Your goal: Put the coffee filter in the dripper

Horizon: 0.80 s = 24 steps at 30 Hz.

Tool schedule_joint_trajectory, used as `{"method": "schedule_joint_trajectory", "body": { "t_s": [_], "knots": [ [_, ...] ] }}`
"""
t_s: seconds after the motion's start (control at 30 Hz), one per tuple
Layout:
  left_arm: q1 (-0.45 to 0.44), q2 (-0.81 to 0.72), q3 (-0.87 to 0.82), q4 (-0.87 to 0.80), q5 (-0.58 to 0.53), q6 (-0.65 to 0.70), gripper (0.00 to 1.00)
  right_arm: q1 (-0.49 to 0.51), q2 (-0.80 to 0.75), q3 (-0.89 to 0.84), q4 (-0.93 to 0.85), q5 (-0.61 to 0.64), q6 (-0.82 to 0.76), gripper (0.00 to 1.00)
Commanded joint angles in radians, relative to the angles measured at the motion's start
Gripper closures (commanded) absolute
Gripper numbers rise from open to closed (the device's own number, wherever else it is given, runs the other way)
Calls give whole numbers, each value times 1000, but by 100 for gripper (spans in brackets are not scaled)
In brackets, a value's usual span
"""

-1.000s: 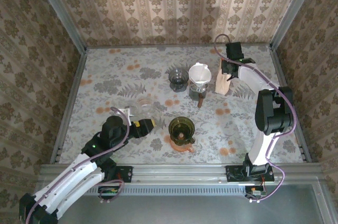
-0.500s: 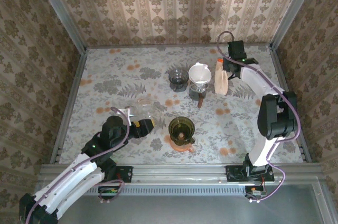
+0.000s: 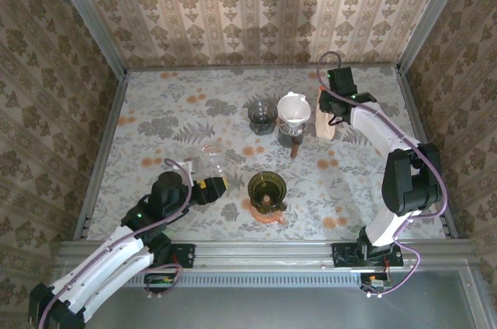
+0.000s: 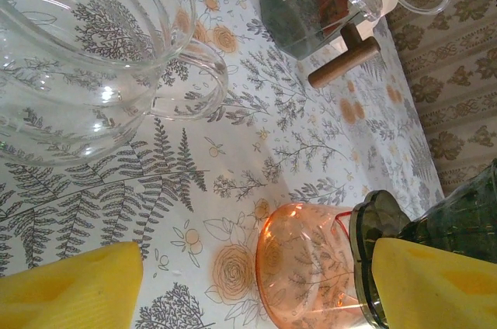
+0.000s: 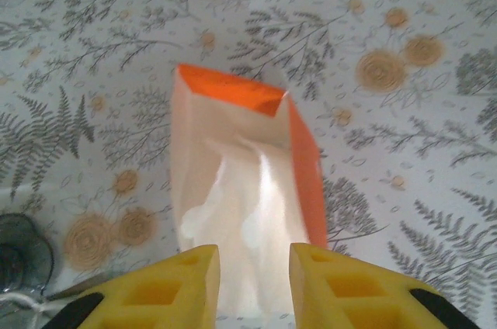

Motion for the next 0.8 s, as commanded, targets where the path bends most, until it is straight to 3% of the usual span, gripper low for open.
{"method": "schedule_joint_trajectory", "body": {
  "t_s": [0.0, 0.43, 0.77],
  "knots": [
    [4, -20, -8, 19, 16, -8, 21, 18, 17, -15, -14, 48, 72, 71],
    [19, -33, -14, 2, 22, 8, 21, 20, 82, 7, -13, 104, 202, 73],
    [30, -37, -22, 7, 35, 5, 21, 26, 117, 32, -17, 125, 211, 74]
  ]
}}
